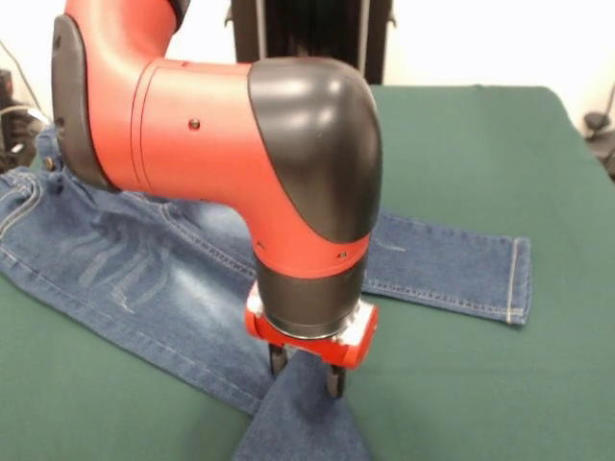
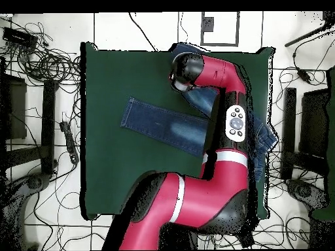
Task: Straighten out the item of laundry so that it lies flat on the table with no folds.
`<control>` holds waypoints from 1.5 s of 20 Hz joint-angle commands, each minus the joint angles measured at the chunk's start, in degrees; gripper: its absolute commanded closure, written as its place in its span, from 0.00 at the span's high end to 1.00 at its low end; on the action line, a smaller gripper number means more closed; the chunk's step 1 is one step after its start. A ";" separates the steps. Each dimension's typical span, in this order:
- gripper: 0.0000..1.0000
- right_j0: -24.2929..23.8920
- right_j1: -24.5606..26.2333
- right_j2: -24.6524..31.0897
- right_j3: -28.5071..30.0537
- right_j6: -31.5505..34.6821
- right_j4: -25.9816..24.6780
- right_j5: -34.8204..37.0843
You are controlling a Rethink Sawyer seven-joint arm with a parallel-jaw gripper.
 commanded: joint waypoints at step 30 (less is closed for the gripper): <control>1.00 1.30 5.94 2.90 -10.37 8.10 2.20 10.77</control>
